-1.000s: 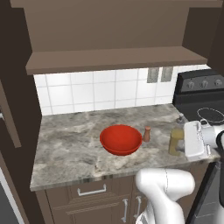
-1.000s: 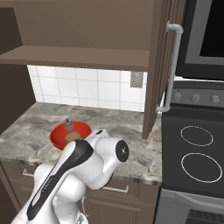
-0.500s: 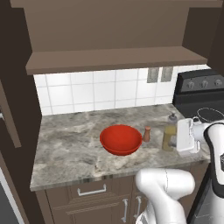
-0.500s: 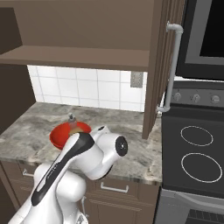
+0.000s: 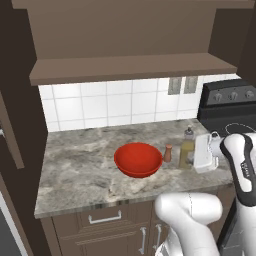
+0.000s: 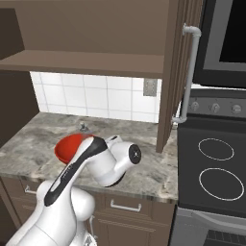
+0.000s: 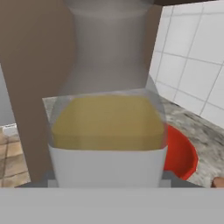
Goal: Retrieve the bottle and the shaker from the cabinet and place them next to the mixing bowl on the counter. Then add garlic from the fridge to the mixing bowl.
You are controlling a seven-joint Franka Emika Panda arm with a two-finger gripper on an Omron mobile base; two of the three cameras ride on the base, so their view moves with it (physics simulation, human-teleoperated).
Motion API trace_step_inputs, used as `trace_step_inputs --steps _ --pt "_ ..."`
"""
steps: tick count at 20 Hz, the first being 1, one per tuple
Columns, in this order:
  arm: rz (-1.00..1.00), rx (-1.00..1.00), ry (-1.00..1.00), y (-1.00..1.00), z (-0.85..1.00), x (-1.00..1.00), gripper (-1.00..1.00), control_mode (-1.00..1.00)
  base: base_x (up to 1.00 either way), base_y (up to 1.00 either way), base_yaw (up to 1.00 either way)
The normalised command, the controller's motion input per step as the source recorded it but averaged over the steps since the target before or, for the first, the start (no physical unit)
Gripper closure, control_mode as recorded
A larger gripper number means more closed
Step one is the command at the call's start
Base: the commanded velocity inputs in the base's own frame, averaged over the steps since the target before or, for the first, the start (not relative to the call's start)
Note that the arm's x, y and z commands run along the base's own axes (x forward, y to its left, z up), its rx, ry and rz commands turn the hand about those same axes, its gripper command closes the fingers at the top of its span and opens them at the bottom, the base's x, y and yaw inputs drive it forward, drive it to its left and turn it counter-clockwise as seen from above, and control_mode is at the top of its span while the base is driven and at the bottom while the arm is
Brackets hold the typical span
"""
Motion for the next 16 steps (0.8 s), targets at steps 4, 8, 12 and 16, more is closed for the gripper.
trace_step_inputs --steps 4,8,12,16 --pt "0.0 0.0 0.0 0.0 -0.64 0.27 1.0 -1.0 0.0 0.0 0.0" --pt "0.0 0.0 0.0 0.0 -0.66 0.28 1.0 -1.0 0.0 0.0 0.0" --pt "0.0 0.0 0.0 0.0 -0.63 0.16 1.0 -1.0 0.0 0.0 0.0" --pt "0.0 0.01 0.0 0.0 -0.5 0.06 1.0 -1.0 0.0 0.0 0.0"
